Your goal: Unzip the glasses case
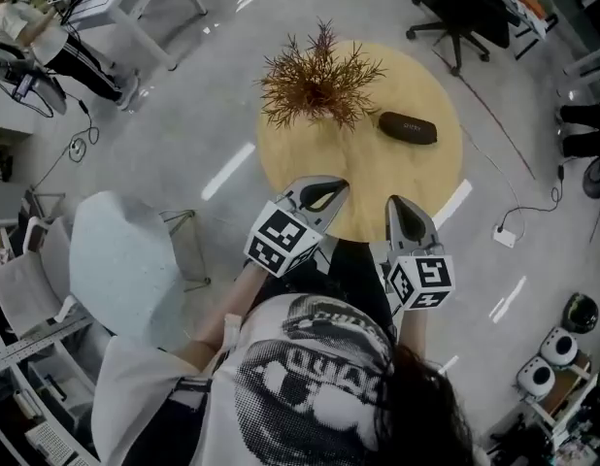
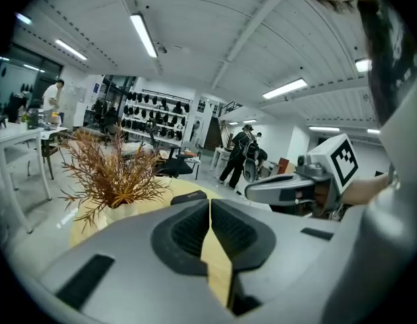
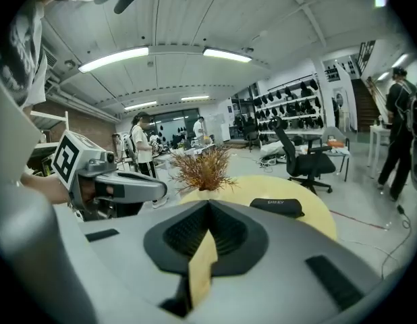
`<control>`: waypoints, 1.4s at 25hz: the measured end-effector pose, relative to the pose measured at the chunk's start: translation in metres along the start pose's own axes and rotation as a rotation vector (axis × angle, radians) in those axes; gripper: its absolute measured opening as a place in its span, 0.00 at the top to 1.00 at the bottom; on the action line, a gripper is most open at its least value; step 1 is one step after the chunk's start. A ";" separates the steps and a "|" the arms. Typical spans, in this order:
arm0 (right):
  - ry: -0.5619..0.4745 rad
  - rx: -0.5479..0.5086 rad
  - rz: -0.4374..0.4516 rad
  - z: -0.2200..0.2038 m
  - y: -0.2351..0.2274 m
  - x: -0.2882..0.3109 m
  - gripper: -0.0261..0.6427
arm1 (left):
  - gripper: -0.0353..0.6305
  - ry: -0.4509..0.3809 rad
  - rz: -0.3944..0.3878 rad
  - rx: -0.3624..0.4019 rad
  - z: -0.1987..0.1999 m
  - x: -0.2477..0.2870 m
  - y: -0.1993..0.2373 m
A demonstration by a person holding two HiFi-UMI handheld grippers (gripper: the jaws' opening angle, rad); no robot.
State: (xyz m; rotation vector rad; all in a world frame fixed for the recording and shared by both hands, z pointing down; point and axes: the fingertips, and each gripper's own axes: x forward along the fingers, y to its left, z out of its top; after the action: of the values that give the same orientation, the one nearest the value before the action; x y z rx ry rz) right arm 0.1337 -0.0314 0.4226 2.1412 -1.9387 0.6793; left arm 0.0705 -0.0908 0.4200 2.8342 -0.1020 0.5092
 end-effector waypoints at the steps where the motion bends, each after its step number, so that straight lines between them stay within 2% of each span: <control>1: 0.005 -0.007 0.020 0.003 -0.009 0.007 0.96 | 0.92 0.005 0.020 -0.008 0.000 0.009 0.004; 7: 0.061 -0.089 0.140 0.017 -0.071 0.034 0.96 | 0.92 0.032 0.099 -0.041 0.013 0.071 0.011; 11: 0.133 -0.192 0.197 0.012 -0.110 0.053 0.95 | 0.92 0.038 0.150 -0.050 0.022 0.106 0.012; 15: 0.220 -0.305 0.296 -0.002 -0.133 0.081 0.84 | 0.92 0.068 0.205 -0.079 0.016 0.125 0.016; 20: 0.313 -0.497 0.405 -0.017 -0.159 0.127 0.71 | 0.92 0.111 0.279 -0.105 0.004 0.131 0.023; 24: 0.440 -0.664 0.495 -0.039 -0.170 0.163 0.61 | 0.92 0.139 0.329 -0.142 -0.010 0.132 0.029; 27: 0.509 -0.789 0.542 -0.051 -0.175 0.183 0.60 | 0.92 0.155 0.348 -0.147 -0.017 0.132 0.029; 31: 0.587 -0.819 0.644 -0.067 -0.173 0.195 0.52 | 0.92 0.174 0.363 -0.148 -0.027 0.135 0.029; 35: 0.608 -0.797 0.719 -0.075 -0.172 0.197 0.53 | 0.92 0.180 0.379 -0.163 -0.037 0.137 0.032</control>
State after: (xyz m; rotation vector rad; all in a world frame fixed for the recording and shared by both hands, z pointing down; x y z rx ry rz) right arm 0.2955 -0.1529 0.6049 0.6662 -2.0631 0.4379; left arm 0.1830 -0.1152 0.5094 2.6004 -0.6229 0.7914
